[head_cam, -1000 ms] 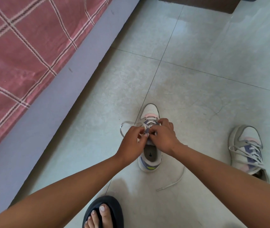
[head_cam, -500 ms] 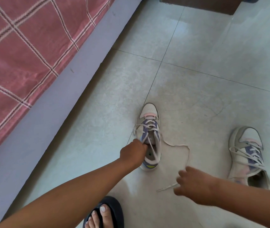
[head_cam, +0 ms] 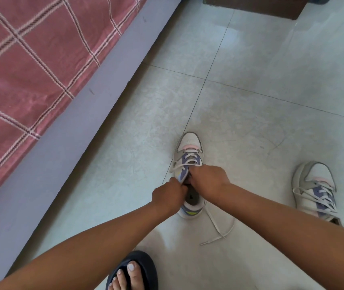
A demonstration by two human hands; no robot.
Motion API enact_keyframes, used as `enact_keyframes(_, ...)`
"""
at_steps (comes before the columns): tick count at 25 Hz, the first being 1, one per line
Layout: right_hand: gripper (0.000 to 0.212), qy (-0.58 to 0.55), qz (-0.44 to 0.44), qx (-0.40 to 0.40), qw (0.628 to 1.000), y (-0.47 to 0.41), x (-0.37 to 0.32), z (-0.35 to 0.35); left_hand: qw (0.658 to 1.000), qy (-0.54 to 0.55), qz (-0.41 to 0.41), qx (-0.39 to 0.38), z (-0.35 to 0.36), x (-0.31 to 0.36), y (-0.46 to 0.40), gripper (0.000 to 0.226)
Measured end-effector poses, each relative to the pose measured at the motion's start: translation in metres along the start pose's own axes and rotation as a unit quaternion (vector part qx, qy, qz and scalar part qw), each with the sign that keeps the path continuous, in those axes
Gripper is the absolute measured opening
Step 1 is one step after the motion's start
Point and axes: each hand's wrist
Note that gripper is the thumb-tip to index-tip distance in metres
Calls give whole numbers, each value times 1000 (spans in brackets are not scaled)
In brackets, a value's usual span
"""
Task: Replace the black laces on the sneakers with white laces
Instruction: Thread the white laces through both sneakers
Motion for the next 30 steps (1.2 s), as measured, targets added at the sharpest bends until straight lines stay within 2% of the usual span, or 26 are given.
enact_keyframes(6,21,-7,23,5,1000,-3,-2,2,1000,-3,2,3,1,0,-1,22)
enact_keyframes(8,23,-6,-22,0,1000,9,-4,0,1000,-17,6,4,1,0,0,23)
enact_keyframes(11,24,57,-155,-20,986,38,2,5,1000,-18,-5,3,1,1,-1,24)
enact_keyframes(16,19,111,-211,-116,964,88,43,1,1000,-5,-24,1,1,3,-2,28)
enact_keyframes(18,16,72,-235,-149,958,107,46,1,1000,0,-23,3,2,2,-2,28)
enact_keyframes(21,9,-101,-278,-199,934,120,40,-3,1000,1,-23,4,3,2,-1,30)
enact_keyframes(23,6,-193,-263,-233,916,115,39,-6,1000,2,-24,3,4,2,-2,30)
enact_keyframes(24,7,-203,-253,-242,914,110,38,-6,1000,4,-23,1,3,2,-3,28)
enact_keyframes(26,15,-132,-229,-218,940,96,35,1,1000,5,-20,-2,2,1,-3,24)
enact_keyframes(28,24,-66,-141,-113,981,73,38,8,1000,-10,-5,6,1,-1,-3,23)
enact_keyframes(30,27,-140,-41,0,989,43,43,9,999,-26,8,19,2,-3,-3,25)
Point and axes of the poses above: each hand's wrist, its own y-axis away from the middle knuckle, its own z-axis out of the palm, x = y × z, and after that the axes turned 6 degrees about y, right-handed
